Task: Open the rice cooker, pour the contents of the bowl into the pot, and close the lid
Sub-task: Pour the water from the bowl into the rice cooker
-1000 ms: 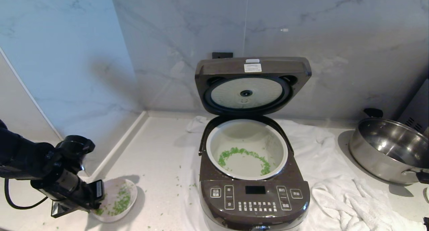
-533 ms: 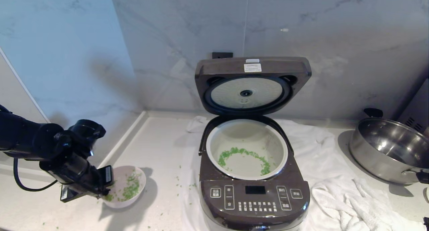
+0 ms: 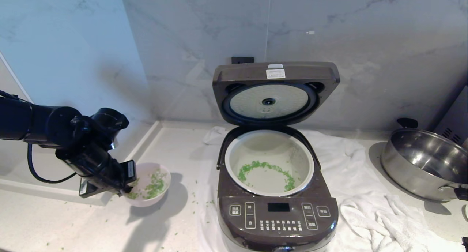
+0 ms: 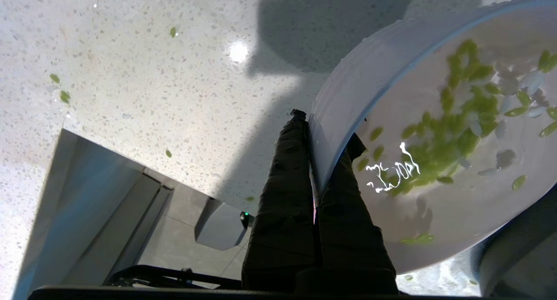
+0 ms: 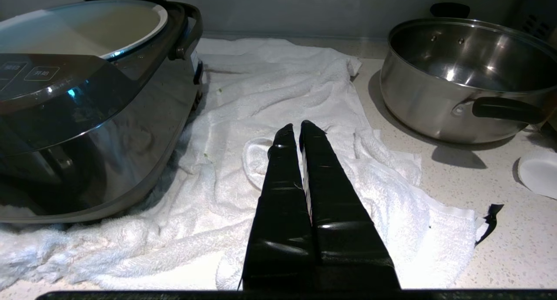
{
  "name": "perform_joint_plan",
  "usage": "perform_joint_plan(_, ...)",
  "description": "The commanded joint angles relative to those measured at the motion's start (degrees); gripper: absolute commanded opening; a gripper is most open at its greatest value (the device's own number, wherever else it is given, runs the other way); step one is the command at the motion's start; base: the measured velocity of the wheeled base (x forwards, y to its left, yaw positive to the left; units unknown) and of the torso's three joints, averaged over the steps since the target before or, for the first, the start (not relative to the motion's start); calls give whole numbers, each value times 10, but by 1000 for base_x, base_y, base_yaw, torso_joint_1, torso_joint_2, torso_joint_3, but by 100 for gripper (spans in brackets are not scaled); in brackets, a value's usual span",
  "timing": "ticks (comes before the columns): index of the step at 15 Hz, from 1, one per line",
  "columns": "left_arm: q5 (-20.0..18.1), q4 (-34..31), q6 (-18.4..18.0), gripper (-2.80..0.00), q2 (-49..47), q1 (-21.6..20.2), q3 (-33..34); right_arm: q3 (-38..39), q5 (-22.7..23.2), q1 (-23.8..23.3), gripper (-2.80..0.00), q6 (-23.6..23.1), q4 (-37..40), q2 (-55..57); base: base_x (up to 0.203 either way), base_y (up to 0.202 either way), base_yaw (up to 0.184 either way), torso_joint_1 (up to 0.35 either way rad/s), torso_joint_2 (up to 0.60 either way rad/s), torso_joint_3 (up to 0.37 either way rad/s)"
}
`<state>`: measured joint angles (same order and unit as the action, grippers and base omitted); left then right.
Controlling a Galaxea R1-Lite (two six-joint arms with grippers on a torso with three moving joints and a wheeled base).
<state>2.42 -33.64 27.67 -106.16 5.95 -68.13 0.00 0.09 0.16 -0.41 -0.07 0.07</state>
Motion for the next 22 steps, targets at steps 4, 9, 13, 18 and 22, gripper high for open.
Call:
perform_joint_plan(4,0,-61,12,-280,-19,16,-94,0,0,0,-280,0,0,0,0,0,0,0,0,0)
perform_joint_plan(9,-35,-72,15,-280,-27,18,-106,0,0,0,-280,0,0,0,0,0,0,0,0,0)
perform_joint_plan(13,-68,-93,27,-280,-30,16,-142,0,0,0,-280,0,0,0,0,0,0,0,0,0)
perform_joint_plan(18,-101,-93,57,-280,-24,20,-168,0,0,0,-280,0,0,0,0,0,0,0,0,0)
perform_joint_plan(22,-102,-94,64,-280,-26,34,-200,0,0,0,-280,0,0,0,0,0,0,0,0,0)
